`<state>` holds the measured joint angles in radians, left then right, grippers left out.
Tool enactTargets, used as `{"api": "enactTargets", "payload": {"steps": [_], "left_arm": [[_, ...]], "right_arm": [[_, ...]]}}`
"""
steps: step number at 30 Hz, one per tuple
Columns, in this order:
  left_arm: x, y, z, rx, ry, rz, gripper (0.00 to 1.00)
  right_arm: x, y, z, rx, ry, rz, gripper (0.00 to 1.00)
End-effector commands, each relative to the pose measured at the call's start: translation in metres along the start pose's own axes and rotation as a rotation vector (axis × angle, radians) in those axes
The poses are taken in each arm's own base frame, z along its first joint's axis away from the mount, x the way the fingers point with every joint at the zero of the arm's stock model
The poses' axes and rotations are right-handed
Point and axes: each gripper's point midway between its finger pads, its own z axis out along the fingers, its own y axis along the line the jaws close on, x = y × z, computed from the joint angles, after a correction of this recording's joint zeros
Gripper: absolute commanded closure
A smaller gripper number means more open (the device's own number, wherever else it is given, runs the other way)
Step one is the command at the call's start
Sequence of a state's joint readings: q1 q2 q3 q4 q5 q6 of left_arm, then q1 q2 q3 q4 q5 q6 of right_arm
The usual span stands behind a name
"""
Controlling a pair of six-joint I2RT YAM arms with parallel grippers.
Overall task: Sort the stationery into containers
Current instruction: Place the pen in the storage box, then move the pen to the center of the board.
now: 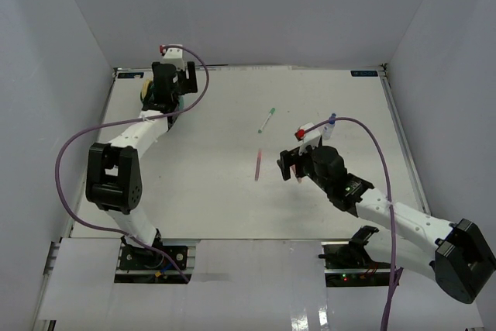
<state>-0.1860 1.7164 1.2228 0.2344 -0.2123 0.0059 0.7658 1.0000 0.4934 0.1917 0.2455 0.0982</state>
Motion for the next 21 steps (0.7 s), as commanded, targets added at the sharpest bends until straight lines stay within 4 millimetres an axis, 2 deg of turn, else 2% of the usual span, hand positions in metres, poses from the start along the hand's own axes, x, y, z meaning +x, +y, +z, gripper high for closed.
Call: {"api": "enactTargets", "payload": {"steps": [1, 2, 3, 5, 6, 8, 9, 11, 12, 13, 14, 15, 16, 19, 20, 21], "left_arm": [[-0.026, -0.061, -0.024, 0.189, 0.036, -0.021, 0.12], [-0.029, -0.086, -0.031, 0.239, 0.064, -0.004, 0.11], [-0.019, -0.102, -0.03, 0.275, 0.108, 0.008, 0.1], [-0.016, -0.136, -0.038, 0.348, 0.161, 0.017, 0.09], [-0.004, -0.151, -0.037, 0.395, 0.201, 0.018, 0.09], [0.009, -0.173, -0.042, 0.434, 0.271, -0.005, 0.09], [0.01, -0.191, -0.04, 0.49, 0.294, -0.022, 0.09], [0.022, -0.209, -0.043, 0.515, 0.359, -0.029, 0.09], [0.011, -0.218, -0.041, 0.523, 0.343, -0.034, 0.09], [0.027, -0.226, -0.035, 0.518, 0.377, -0.021, 0.09], [0.032, -0.237, -0.037, 0.527, 0.392, -0.009, 0.09], [0.03, -0.243, -0.035, 0.525, 0.383, -0.008, 0.09], [0.045, -0.249, -0.03, 0.516, 0.41, 0.001, 0.1], [0.061, -0.264, -0.026, 0.488, 0.425, 0.015, 0.12], [0.078, -0.271, -0.024, 0.475, 0.448, 0.033, 0.13], [0.084, -0.276, -0.024, 0.473, 0.455, 0.04, 0.14]], "right_arm": [[-0.005, -0.012, -0.008, 0.061, -0.019, 0.024, 0.1], [-0.003, -0.014, -0.009, 0.07, -0.008, 0.029, 0.1], [-0.003, -0.014, -0.012, 0.076, -0.011, 0.043, 0.1], [-0.002, -0.017, -0.015, 0.089, -0.008, 0.055, 0.1], [0.001, -0.017, -0.017, 0.091, 0.0, 0.06, 0.1], [0.004, -0.019, -0.02, 0.096, 0.002, 0.069, 0.09], [0.007, -0.019, -0.023, 0.098, 0.004, 0.077, 0.09], [0.01, -0.02, -0.026, 0.097, 0.006, 0.086, 0.09], [0.013, -0.02, -0.029, 0.098, 0.011, 0.088, 0.09], [0.014, -0.02, -0.03, 0.096, 0.011, 0.096, 0.09], [0.014, -0.02, -0.032, 0.097, 0.008, 0.101, 0.09], [0.016, -0.02, -0.032, 0.097, 0.014, 0.102, 0.09], [0.02, -0.021, -0.034, 0.1, 0.024, 0.102, 0.09], [0.023, -0.022, -0.035, 0.104, 0.032, 0.109, 0.08], [0.023, -0.022, -0.036, 0.104, 0.03, 0.114, 0.08], [0.022, -0.021, -0.036, 0.102, 0.027, 0.118, 0.08]]}}
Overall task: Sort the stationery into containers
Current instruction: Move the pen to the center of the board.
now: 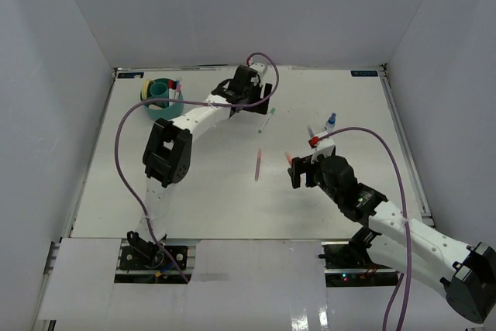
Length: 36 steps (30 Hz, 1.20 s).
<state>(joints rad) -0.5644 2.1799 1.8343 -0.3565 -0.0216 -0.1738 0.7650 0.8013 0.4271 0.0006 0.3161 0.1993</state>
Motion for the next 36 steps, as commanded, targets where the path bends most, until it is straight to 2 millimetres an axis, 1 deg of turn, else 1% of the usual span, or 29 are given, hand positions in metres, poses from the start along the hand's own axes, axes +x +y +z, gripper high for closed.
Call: {"api": "enactTargets", "payload": {"steps": [1, 2, 3, 5, 6, 8, 9, 10, 11, 13, 17, 18, 20, 21, 22, 24, 27, 28, 29, 30, 31, 32, 33, 34, 35, 36], "left_arm": [[-0.005, -0.019, 0.002, -0.024, -0.005, 0.003, 0.14], [0.001, -0.025, 0.007, -0.023, 0.005, 0.011, 0.14], [0.012, -0.026, 0.016, -0.03, 0.025, 0.017, 0.15], [0.019, -0.033, 0.022, -0.025, 0.038, 0.024, 0.18], [0.027, -0.033, 0.027, -0.03, 0.052, 0.025, 0.19], [0.032, -0.036, 0.03, -0.028, 0.061, 0.026, 0.23], [0.038, -0.034, 0.033, -0.035, 0.072, 0.026, 0.26], [0.041, -0.034, 0.035, -0.038, 0.078, 0.031, 0.3], [0.042, -0.034, 0.036, -0.042, 0.078, 0.032, 0.32], [0.05, -0.03, 0.039, -0.057, 0.094, 0.038, 0.36], [0.059, -0.023, 0.043, -0.089, 0.11, 0.051, 0.51], [0.063, -0.022, 0.043, -0.093, 0.117, 0.053, 0.59], [0.07, -0.019, 0.044, -0.101, 0.132, 0.057, 0.64], [0.072, -0.019, 0.044, -0.102, 0.137, 0.057, 0.69], [0.075, -0.018, 0.044, -0.101, 0.144, 0.056, 0.69], [0.081, -0.019, 0.043, -0.093, 0.156, 0.054, 0.7], [0.086, -0.021, 0.038, -0.082, 0.171, 0.055, 0.75], [0.086, -0.021, 0.036, -0.081, 0.171, 0.053, 0.8], [0.095, -0.018, 0.035, -0.086, 0.189, 0.057, 0.84], [0.092, -0.017, 0.029, -0.091, 0.185, 0.057, 0.87], [0.094, -0.015, 0.025, -0.097, 0.188, 0.058, 0.92], [0.111, -0.01, 0.02, -0.108, 0.224, 0.063, 0.95], [0.117, -0.005, 0.015, -0.127, 0.235, 0.067, 0.98], [0.111, -0.004, 0.002, -0.132, 0.222, 0.067, 1.0], [0.119, 0.0, -0.006, -0.143, 0.238, 0.072, 1.0], [0.145, 0.008, -0.016, -0.165, 0.292, 0.077, 1.0]], "right_arm": [[-0.002, -0.004, -0.002, 0.019, -0.017, 0.033, 0.08], [-0.002, -0.004, -0.002, 0.02, -0.018, 0.035, 0.08], [0.002, -0.005, -0.003, 0.022, -0.004, 0.036, 0.08], [0.008, -0.005, -0.004, 0.023, 0.014, 0.036, 0.08], [0.008, -0.005, -0.005, 0.022, 0.016, 0.039, 0.08], [0.011, -0.005, -0.005, 0.021, 0.022, 0.042, 0.08], [0.013, -0.005, -0.005, 0.018, 0.026, 0.043, 0.07], [0.014, -0.005, -0.005, 0.018, 0.029, 0.043, 0.08], [0.015, -0.004, -0.005, 0.015, 0.03, 0.046, 0.08], [0.017, -0.005, -0.005, 0.015, 0.036, 0.048, 0.08], [0.018, -0.005, -0.006, 0.016, 0.037, 0.051, 0.07], [0.019, -0.005, -0.005, 0.014, 0.039, 0.049, 0.07], [0.018, -0.004, -0.006, 0.014, 0.036, 0.051, 0.07], [0.019, -0.004, -0.006, 0.013, 0.039, 0.05, 0.07], [0.019, -0.004, -0.006, 0.013, 0.038, 0.051, 0.07], [0.02, -0.004, -0.005, 0.01, 0.042, 0.05, 0.07], [0.02, -0.003, -0.005, 0.005, 0.046, 0.053, 0.07], [0.02, -0.003, -0.005, 0.005, 0.047, 0.052, 0.07], [0.021, -0.002, -0.004, 0.006, 0.049, 0.053, 0.07], [0.021, -0.002, -0.004, 0.003, 0.05, 0.052, 0.07], [0.02, -0.002, -0.004, 0.002, 0.047, 0.053, 0.07], [0.021, -0.002, -0.004, 0.003, 0.05, 0.053, 0.07], [0.021, -0.002, -0.004, 0.003, 0.05, 0.053, 0.07], [0.021, -0.002, -0.004, 0.001, 0.05, 0.053, 0.07], [0.022, -0.002, -0.004, 0.002, 0.051, 0.053, 0.07], [0.023, -0.001, -0.004, -0.001, 0.052, 0.053, 0.07]]}}
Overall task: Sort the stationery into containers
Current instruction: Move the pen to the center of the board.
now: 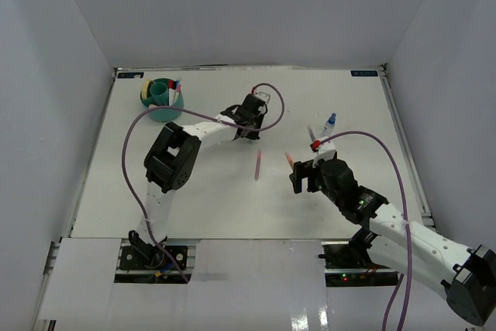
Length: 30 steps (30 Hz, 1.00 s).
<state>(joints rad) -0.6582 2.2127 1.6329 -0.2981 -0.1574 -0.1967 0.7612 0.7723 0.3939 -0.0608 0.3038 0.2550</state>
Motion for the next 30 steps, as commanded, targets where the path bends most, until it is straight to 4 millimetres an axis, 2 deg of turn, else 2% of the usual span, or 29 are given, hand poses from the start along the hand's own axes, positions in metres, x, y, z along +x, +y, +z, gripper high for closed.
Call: {"api": "enactTargets", "payload": {"steps": [1, 2, 3, 4, 5, 6, 7, 8, 9, 10, 11, 13, 14, 15, 18, 19, 22, 23, 25, 27, 28, 30], "left_arm": [[0.047, 0.026, -0.045, -0.078, 0.119, 0.013, 1.0], [0.054, 0.03, -0.054, -0.09, 0.128, -0.001, 1.0], [0.079, 0.038, -0.061, -0.11, 0.176, -0.003, 1.0], [0.086, 0.044, -0.07, -0.127, 0.19, -0.014, 1.0], [0.083, 0.047, -0.084, -0.127, 0.174, -0.036, 1.0], [0.09, 0.049, -0.091, -0.131, 0.187, -0.044, 1.0], [0.11, 0.052, -0.098, -0.129, 0.237, -0.047, 0.99], [0.112, 0.051, -0.108, -0.12, 0.238, -0.065, 0.97], [0.118, 0.05, -0.113, -0.112, 0.252, -0.072, 0.94], [0.133, 0.049, -0.119, -0.099, 0.29, -0.078, 0.92], [0.133, 0.048, -0.126, -0.085, 0.283, -0.089, 0.89], [0.143, 0.047, -0.134, -0.074, 0.302, -0.108, 0.76], [0.14, 0.046, -0.138, -0.07, 0.291, -0.114, 0.68], [0.139, 0.047, -0.139, -0.07, 0.288, -0.116, 0.65], [0.129, 0.048, -0.138, -0.08, 0.273, -0.12, 0.59], [0.118, 0.047, -0.136, -0.079, 0.253, -0.123, 0.58], [0.113, 0.046, -0.125, -0.081, 0.262, -0.119, 0.56], [0.103, 0.043, -0.122, -0.073, 0.247, -0.121, 0.56], [0.104, 0.044, -0.11, -0.08, 0.264, -0.114, 0.56], [0.093, 0.044, -0.103, -0.076, 0.251, -0.119, 0.56], [0.096, 0.045, -0.097, -0.08, 0.268, -0.119, 0.56], [0.089, 0.045, -0.091, -0.074, 0.266, -0.121, 0.57]], "right_arm": [[-0.001, 0.002, 0.002, -0.012, -0.014, 0.011, 0.07], [-0.001, 0.003, 0.002, -0.015, -0.013, 0.012, 0.07], [0.0, 0.003, 0.003, -0.018, -0.009, 0.011, 0.07], [0.0, 0.004, 0.003, -0.024, -0.011, 0.013, 0.07], [-0.001, 0.005, 0.004, -0.026, -0.012, 0.013, 0.07], [0.0, 0.006, 0.004, -0.031, -0.009, 0.009, 0.07], [0.001, 0.006, 0.004, -0.032, -0.007, 0.009, 0.07], [0.001, 0.006, 0.004, -0.032, -0.007, 0.006, 0.07], [0.002, 0.007, 0.004, -0.037, -0.003, 0.006, 0.07], [0.002, 0.007, 0.005, -0.037, -0.002, 0.005, 0.07], [0.003, 0.007, 0.005, -0.038, 0.0, 0.003, 0.07], [-0.003, 0.009, 0.006, -0.044, -0.024, 0.01, 0.07], [-0.003, 0.009, 0.006, -0.046, -0.025, 0.011, 0.07], [-0.002, 0.009, 0.006, -0.046, -0.024, 0.01, 0.07], [-0.001, 0.008, 0.006, -0.044, -0.023, 0.009, 0.07], [-0.002, 0.009, 0.006, -0.048, -0.025, 0.009, 0.07], [-0.003, 0.009, 0.005, -0.049, -0.034, 0.01, 0.07], [-0.002, 0.009, 0.004, -0.05, -0.034, 0.011, 0.07], [-0.004, 0.007, 0.002, -0.047, -0.047, 0.015, 0.07], [-0.003, 0.007, 0.002, -0.046, -0.05, 0.016, 0.07], [-0.003, 0.007, 0.001, -0.047, -0.052, 0.016, 0.07], [-0.002, 0.005, 0.0, -0.043, -0.049, 0.016, 0.07]]}}
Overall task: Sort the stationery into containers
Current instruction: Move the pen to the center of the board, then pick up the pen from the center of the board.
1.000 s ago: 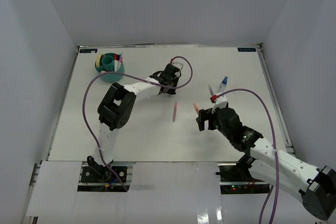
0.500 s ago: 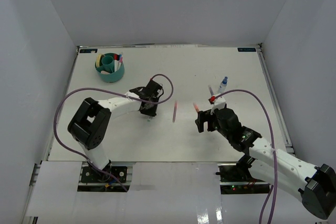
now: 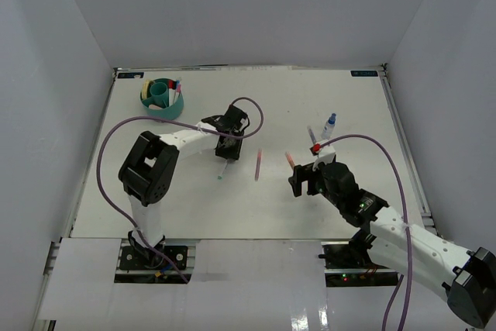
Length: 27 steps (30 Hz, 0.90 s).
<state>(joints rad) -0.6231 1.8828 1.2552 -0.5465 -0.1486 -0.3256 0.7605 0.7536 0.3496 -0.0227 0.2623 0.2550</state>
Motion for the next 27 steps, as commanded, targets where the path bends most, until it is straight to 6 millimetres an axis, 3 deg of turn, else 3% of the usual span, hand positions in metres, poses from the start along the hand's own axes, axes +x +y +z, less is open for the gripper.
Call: {"api": "enactTargets", "payload": {"steps": [1, 8, 13, 16, 20, 23, 27], "left_arm": [[-0.016, -0.002, 0.002, 0.019, -0.01, -0.01, 0.57], [-0.009, -0.001, 0.01, 0.01, 0.024, -0.011, 0.65], [-0.011, -0.001, 0.008, 0.006, 0.018, -0.01, 0.9], [-0.038, 0.003, -0.007, -0.012, -0.082, 0.0, 0.98], [-0.094, 0.024, -0.044, -0.064, -0.294, -0.031, 1.0], [-0.148, 0.063, -0.085, -0.115, -0.534, -0.12, 1.0], [-0.187, 0.108, -0.128, -0.159, -0.741, -0.179, 0.96]], "right_arm": [[-0.011, 0.0, -0.001, 0.003, -0.047, 0.012, 0.07], [-0.011, -0.003, -0.002, 0.011, -0.054, 0.012, 0.07], [-0.009, -0.003, -0.002, 0.012, -0.048, 0.011, 0.07], [-0.009, -0.004, -0.002, 0.015, -0.049, 0.009, 0.07], [-0.009, -0.003, -0.002, 0.012, -0.048, 0.007, 0.07], [-0.009, -0.004, -0.001, 0.016, -0.046, 0.004, 0.07], [-0.009, -0.004, 0.0, 0.019, -0.042, -0.003, 0.07]]}}
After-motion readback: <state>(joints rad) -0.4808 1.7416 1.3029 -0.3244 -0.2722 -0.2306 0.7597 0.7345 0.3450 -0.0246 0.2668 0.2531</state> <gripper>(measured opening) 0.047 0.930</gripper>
